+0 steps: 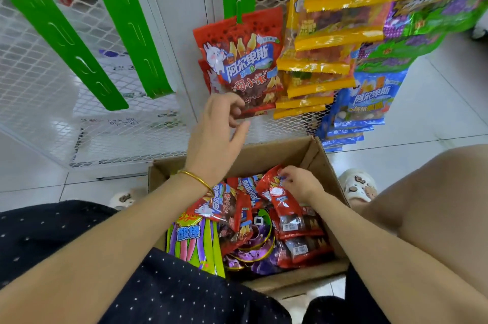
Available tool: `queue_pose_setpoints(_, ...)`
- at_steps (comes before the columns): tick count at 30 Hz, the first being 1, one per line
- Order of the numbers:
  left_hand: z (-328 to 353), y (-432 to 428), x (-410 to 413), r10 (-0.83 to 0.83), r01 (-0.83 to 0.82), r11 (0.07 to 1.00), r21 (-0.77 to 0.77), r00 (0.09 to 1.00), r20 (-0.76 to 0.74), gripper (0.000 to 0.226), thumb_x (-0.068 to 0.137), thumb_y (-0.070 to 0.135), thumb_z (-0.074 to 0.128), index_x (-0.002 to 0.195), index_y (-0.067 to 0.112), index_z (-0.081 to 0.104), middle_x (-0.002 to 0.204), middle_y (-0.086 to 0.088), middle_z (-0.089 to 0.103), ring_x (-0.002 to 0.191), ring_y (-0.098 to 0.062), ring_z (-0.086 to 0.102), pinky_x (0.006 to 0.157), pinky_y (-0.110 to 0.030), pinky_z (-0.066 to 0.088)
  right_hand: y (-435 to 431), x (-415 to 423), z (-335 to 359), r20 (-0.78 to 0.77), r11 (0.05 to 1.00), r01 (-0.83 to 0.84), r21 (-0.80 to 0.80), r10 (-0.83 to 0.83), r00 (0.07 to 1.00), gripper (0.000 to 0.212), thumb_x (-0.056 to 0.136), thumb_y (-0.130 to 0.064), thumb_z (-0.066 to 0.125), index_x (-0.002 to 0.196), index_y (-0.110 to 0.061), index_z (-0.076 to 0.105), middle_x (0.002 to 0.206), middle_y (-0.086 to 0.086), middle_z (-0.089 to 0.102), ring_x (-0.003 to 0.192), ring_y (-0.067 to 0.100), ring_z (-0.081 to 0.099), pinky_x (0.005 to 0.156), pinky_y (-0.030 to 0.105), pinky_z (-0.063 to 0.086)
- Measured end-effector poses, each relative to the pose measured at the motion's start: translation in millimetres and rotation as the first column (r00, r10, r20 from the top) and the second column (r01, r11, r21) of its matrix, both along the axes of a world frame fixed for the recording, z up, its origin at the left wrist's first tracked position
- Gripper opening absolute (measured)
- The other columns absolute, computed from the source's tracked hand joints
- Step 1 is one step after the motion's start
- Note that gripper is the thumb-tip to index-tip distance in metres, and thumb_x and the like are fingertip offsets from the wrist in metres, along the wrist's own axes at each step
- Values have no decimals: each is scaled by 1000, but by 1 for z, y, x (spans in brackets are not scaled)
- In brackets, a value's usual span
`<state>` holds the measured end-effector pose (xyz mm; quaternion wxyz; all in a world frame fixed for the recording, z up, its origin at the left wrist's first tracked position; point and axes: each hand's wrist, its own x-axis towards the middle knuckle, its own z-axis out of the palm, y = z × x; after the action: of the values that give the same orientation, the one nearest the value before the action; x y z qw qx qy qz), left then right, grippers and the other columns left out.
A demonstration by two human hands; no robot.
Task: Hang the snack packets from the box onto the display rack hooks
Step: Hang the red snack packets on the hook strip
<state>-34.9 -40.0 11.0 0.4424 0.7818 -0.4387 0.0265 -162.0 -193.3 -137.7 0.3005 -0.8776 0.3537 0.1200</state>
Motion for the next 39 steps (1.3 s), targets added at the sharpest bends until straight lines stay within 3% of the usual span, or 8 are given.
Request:
queue_pose_setpoints(3,-18,0,-8,-61,64,988,143,998,-20,26,88,17,58,111,18,47,103,6,46,78,7,50,65,-17,41,9,-12,-26,-226,982,-154,106,174,958,61,89,-40,58,140,-16,36,138,13,46,125,29,46,104,36,37)
queue_pose_setpoints(9,-34,-6,-3,-70,90,964,251,994,-86,28,88,18,59,114,17,49,104,8,46,76,2,53,71,-20,46,44,-22,-55,-368,992,121,37,-99,924,89,78,-63,59,139,-9,23,141,16,35,131,34,35,103,46,36)
queue_pose_setpoints(16,-39,-13,-1,-85,122,949,292,987,-137,30,88,15,58,116,18,49,105,9,46,75,2,54,69,-9,39,33,-27,-46,-301,981,192,-36,-193,934,34,90,-23,55,119,-5,49,124,15,56,114,33,55,93,40,46)
queue_pose_setpoints(24,-40,-28,-6,-132,271,865,422,934,-331,28,87,9,57,115,14,54,114,-3,54,89,-11,57,76,-11,39,-22,-17,36,-149,976,164,143,-143,979,24,82,4,59,105,4,64,103,16,66,96,28,61,78,32,48)
queue_pose_setpoints(29,-30,-36,-9,-210,355,754,553,928,-309,54,84,23,66,132,9,46,131,-9,49,120,-21,46,98,-28,36,-35,-29,97,67,623,89,777,-222,973,27,86,12,51,106,-3,60,103,18,66,85,24,66,83,36,54)
queue_pose_setpoints(34,-7,-36,-3,-212,385,828,407,888,-409,9,82,17,68,86,12,61,78,-1,53,77,-16,51,57,-12,33,-28,-30,125,235,494,-81,865,-257,937,30,89,10,48,111,-7,57,107,12,67,92,22,67,84,35,56)
queue_pose_setpoints(36,2,-34,0,-211,355,863,360,900,-381,13,81,14,69,76,14,57,70,3,49,66,-11,46,53,-12,32,-22,-28,130,308,531,-146,835,-231,923,40,84,-1,61,121,-13,52,116,7,65,105,23,64,86,34,54)
queue_pose_setpoints(39,14,-32,6,-180,294,901,319,922,-341,17,82,15,68,73,16,54,69,5,49,62,-3,44,52,-15,31,-9,-20,125,350,784,-95,614,-162,923,65,71,-11,79,126,-19,45,120,-2,62,113,14,58,92,26,48)
